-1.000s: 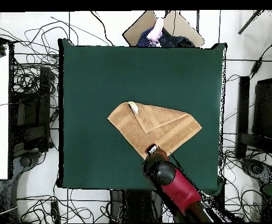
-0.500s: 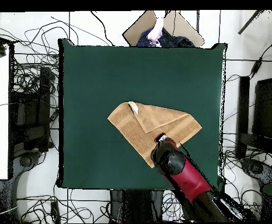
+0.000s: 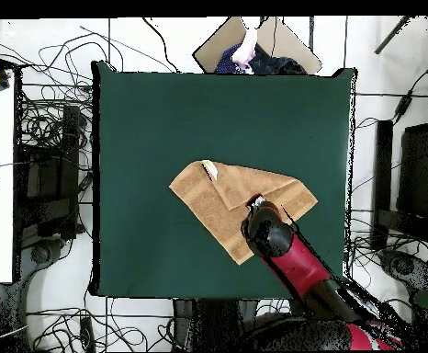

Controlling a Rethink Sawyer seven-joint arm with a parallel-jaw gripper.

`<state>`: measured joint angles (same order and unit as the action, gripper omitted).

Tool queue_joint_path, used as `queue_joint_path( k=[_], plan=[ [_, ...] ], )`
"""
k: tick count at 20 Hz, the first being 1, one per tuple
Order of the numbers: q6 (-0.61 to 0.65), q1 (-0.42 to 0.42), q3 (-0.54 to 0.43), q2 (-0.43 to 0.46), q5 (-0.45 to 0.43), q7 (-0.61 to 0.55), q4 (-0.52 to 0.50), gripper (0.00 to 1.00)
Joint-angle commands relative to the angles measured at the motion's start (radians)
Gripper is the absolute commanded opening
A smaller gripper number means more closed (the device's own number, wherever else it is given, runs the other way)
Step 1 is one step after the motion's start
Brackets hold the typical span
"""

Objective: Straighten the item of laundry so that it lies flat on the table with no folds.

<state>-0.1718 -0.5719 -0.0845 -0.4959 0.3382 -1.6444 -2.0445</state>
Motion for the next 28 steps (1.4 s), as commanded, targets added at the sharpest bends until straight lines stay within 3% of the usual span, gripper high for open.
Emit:
queue_joint_path(
  k=[1, 5, 14, 28],
  plan=[
    [-0.078, 0.010, -0.135, 0.062, -0.010, -0.268, 0.104, 1.00],
    [-0.078, 0.033, -0.129, 0.072, 0.031, -0.283, 0.112, 1.00],
    [-0.083, 0.006, -0.151, 0.101, 0.017, -0.268, 0.145, 1.00],
    [-0.116, -0.082, -0.258, 0.134, -0.071, -0.281, 0.162, 1.00]
  ],
)
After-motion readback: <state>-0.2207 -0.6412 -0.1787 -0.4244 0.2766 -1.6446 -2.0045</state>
